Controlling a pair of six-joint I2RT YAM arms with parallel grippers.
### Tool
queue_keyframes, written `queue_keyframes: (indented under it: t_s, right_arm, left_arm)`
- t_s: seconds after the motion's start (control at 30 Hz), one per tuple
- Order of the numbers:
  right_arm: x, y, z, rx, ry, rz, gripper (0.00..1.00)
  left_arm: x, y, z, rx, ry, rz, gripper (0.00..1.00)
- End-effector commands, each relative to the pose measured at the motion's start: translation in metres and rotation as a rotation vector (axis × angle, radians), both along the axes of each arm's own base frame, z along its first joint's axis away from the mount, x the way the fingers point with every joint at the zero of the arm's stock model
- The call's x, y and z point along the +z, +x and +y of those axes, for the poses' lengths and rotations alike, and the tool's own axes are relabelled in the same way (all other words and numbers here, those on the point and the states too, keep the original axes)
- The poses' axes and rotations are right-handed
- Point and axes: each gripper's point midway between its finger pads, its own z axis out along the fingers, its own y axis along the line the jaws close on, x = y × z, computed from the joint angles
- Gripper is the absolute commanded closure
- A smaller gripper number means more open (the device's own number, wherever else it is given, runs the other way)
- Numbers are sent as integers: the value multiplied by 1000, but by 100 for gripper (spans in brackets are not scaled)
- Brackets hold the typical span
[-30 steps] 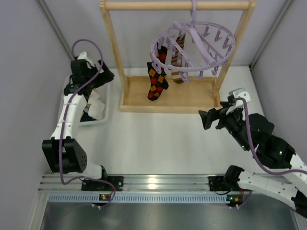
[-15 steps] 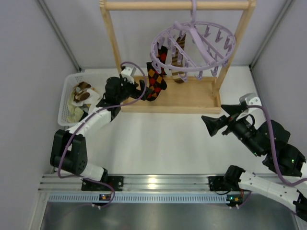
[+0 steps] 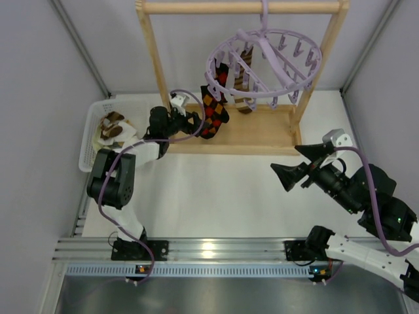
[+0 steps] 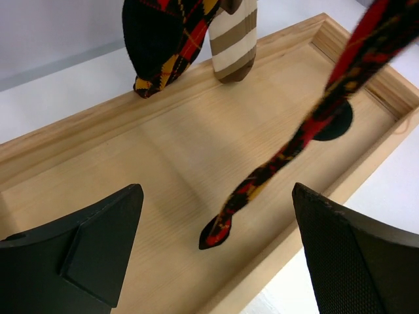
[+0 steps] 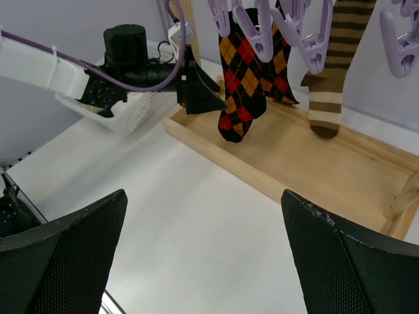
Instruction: Remove the socks clipped to the hanger
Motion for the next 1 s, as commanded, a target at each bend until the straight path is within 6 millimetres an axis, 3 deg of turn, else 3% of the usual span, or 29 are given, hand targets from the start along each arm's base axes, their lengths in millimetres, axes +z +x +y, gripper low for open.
queue_keyframes:
  t_s: [0.0, 0.13, 0.27, 0.37, 0.4, 0.5, 0.67, 0.73, 0.87, 0.93, 0.97]
  right_arm:
    - [11, 0, 8, 23, 36, -23, 4]
    - [10, 5, 8, 3, 34, -19, 5]
    - [12, 6, 11, 9, 38, -27, 5]
    - [14, 6, 14, 16, 35, -29, 5]
    - [14, 5, 15, 22, 35, -27, 5]
    - [12, 5, 15, 27, 31, -27, 5]
    - [13, 6, 17, 26, 51, -28, 5]
    - [15, 6, 18, 23, 71, -24, 6]
    - [21, 6, 13, 5, 122, -23, 6]
    - [25, 5, 8, -12, 152, -27, 6]
    - [26, 5, 6, -17, 160, -28, 6]
  left_arm:
    - [34, 14, -11, -85, -27, -153, 1]
    - [22, 8, -26, -149, -30, -131, 6]
    - [14, 4, -44, -166, -31, -137, 22]
    - [15, 10, -48, -138, -52, -132, 45]
    - [17, 11, -47, -125, -58, -129, 67]
    - [25, 14, -41, -65, -66, -135, 97]
    - [50, 7, -29, 38, -88, -165, 100]
    - [50, 1, -23, 96, -100, -148, 100]
    - [66, -25, -11, 213, -141, -148, 100]
    - [74, -49, -11, 228, -170, -148, 100]
    - [63, -57, -8, 245, -155, -124, 100]
